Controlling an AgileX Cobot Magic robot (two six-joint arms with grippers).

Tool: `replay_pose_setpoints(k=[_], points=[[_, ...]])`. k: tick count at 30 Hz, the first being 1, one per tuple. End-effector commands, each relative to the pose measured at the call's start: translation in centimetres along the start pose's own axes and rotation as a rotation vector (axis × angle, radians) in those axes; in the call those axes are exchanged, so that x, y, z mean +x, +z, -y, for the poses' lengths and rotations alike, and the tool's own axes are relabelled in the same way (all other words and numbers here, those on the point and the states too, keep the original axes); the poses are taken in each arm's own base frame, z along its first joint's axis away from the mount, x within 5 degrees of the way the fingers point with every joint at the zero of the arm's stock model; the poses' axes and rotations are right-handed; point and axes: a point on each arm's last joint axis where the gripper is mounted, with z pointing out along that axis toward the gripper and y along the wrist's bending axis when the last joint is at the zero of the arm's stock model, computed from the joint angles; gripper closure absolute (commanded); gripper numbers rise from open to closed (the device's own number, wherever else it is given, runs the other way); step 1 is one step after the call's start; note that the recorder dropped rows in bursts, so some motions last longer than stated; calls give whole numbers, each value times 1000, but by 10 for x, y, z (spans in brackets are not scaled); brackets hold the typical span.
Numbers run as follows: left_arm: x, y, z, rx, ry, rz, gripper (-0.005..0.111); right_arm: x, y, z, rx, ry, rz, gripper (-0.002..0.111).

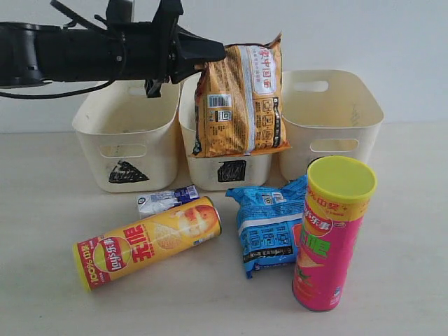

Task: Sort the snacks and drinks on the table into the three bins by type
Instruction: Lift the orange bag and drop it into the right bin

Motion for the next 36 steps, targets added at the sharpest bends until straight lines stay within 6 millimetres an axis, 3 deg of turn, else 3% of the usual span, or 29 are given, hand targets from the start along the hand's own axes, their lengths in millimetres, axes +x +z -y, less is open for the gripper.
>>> replay_pose_setpoints(k=[1, 5, 8, 13, 20, 26, 28, 30, 34, 36], points=[[-12, 17, 4, 42, -6, 23, 102, 1, 0, 0, 7, 3, 8, 108], [-36, 33, 4, 57, 0, 77, 102, 1, 0, 0, 7, 3, 8, 108], [-52, 55, 10, 97, 11, 113, 102, 1, 0, 0, 7, 3, 8, 108], [-45, 95, 5, 109, 56, 123, 102, 1, 0, 0, 7, 3, 8, 108], [-39, 104, 9, 107, 114, 123, 102, 1, 0, 0, 7, 3, 8, 108], [-31, 119, 25, 28, 205, 172, 102, 1, 0, 0, 7, 3, 8, 108], [-28, 124, 27, 11, 211, 179, 94, 1, 0, 0, 7, 3, 8, 108], [-24, 128, 29, -6, 242, 185, 79, 1, 0, 0, 7, 3, 8, 108], [-20, 133, 32, -23, 275, 192, 40, 1, 0, 0, 7, 3, 8, 108], [-20, 133, 32, -25, 275, 193, 36, 1, 0, 0, 7, 3, 8, 108]])
